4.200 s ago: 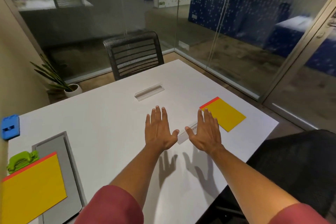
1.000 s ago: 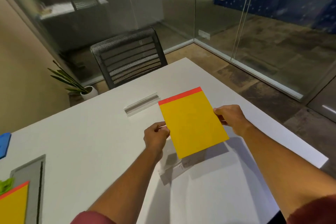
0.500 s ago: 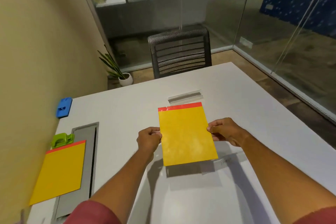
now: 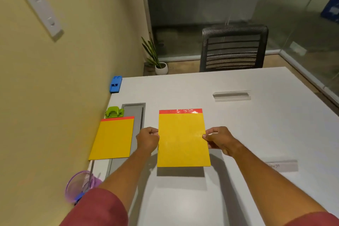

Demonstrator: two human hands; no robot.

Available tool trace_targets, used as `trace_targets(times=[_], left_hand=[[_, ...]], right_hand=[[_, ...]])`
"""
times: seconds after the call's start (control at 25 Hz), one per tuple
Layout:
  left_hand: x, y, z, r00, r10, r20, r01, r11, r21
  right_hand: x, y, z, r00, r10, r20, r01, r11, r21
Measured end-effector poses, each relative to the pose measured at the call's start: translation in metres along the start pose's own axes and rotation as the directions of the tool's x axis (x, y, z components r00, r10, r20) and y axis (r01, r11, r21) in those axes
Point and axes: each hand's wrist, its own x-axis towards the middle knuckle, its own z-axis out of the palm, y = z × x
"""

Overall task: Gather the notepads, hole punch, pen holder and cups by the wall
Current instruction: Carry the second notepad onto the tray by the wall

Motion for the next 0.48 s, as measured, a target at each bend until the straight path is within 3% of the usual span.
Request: trace_targets(times=[0.36,0.48], left_hand=[[0.017,-0.047,-0.076,0.993,-0.001,-0.117,0.002,1.000,0.016],[0.020,-0.057,-0.093,0.984,0.123,-0.133,-0.094,0.974,0.204]], right_hand=[[0.001,-0.019,0.104,0.996,-0.009,0.087,0.008,1.000,0.008],[0.003,-0.020,0.134,0.995,0.009,0.098,-0.011,1.000,0.025]])
